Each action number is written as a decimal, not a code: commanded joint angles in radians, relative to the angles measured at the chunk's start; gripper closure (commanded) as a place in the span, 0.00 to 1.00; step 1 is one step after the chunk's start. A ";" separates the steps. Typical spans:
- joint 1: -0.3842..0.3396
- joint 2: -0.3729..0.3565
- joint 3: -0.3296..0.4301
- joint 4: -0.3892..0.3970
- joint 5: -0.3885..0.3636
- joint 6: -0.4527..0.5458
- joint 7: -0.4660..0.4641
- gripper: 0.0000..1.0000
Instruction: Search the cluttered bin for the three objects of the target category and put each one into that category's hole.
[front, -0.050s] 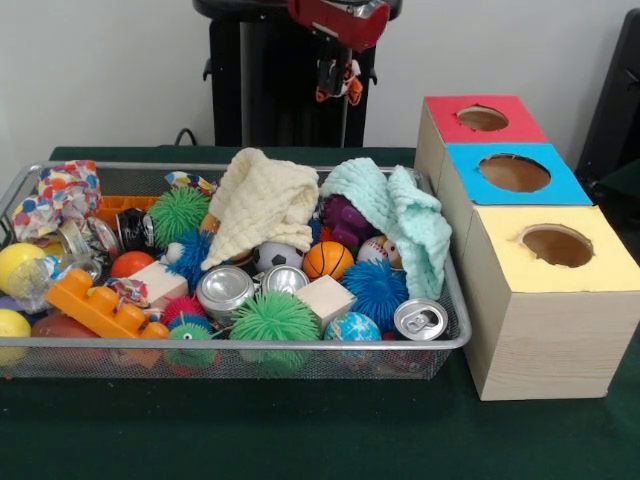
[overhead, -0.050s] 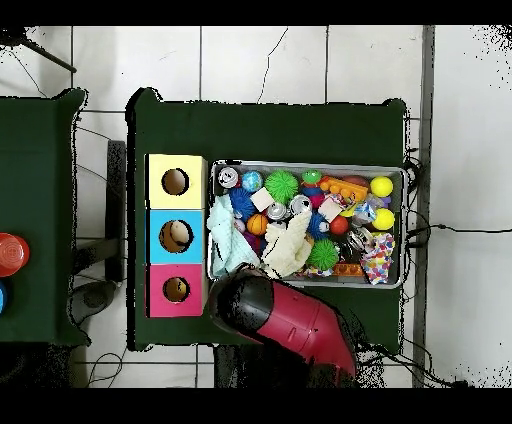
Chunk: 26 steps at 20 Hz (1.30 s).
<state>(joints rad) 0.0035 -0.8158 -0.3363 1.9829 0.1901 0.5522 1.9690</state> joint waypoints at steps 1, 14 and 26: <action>0.028 0.069 0.001 0.055 0.088 -0.028 0.333 1.00; 0.108 0.098 -0.022 0.074 0.170 -0.039 0.378 1.00; 0.212 0.096 -0.091 0.043 0.201 0.037 0.509 1.00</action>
<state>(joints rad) 0.1689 -0.7444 -0.4046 2.0235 0.3376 0.5520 2.1459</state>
